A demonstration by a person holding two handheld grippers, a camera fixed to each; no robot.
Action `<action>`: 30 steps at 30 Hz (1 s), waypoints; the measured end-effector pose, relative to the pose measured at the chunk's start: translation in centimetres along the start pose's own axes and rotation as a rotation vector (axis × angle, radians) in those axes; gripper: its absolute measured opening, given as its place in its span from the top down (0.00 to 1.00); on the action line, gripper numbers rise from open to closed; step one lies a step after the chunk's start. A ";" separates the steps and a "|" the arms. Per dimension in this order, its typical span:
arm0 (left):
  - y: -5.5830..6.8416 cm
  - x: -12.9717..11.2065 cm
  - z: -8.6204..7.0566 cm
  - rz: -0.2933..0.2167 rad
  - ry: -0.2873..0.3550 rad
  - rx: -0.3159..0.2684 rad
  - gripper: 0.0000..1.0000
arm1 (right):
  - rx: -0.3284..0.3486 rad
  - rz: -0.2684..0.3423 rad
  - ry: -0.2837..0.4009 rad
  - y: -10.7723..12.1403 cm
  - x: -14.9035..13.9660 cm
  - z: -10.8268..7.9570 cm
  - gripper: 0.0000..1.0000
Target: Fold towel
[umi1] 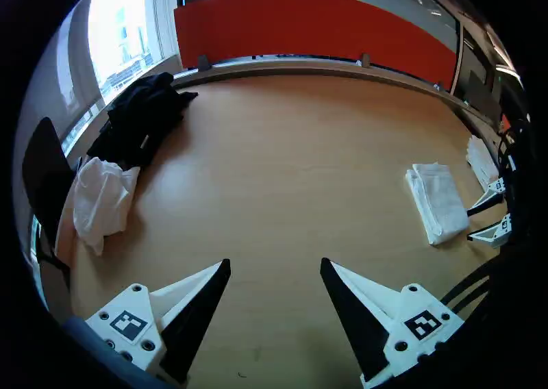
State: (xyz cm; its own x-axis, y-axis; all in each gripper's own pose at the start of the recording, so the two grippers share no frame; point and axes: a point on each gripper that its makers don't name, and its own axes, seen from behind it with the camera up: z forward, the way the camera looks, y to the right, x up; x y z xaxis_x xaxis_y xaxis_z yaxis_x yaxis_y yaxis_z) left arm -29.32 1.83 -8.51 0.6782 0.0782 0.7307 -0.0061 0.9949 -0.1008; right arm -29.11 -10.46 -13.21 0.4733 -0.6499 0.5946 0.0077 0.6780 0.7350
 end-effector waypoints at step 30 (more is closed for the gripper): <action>-0.1 0.0 0.1 0.000 0.000 0.002 0.03 | -0.016 0.034 0.011 0.2 -0.5 -0.2 0.95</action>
State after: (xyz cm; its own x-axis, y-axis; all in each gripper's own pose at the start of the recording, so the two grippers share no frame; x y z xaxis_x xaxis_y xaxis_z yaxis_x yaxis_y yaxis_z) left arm -29.40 1.69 -8.48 0.6779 0.0781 0.7310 -0.0078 0.9950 -0.0991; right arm -29.17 -9.94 -13.36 0.4833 -0.6225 0.6155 0.0053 0.7052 0.7090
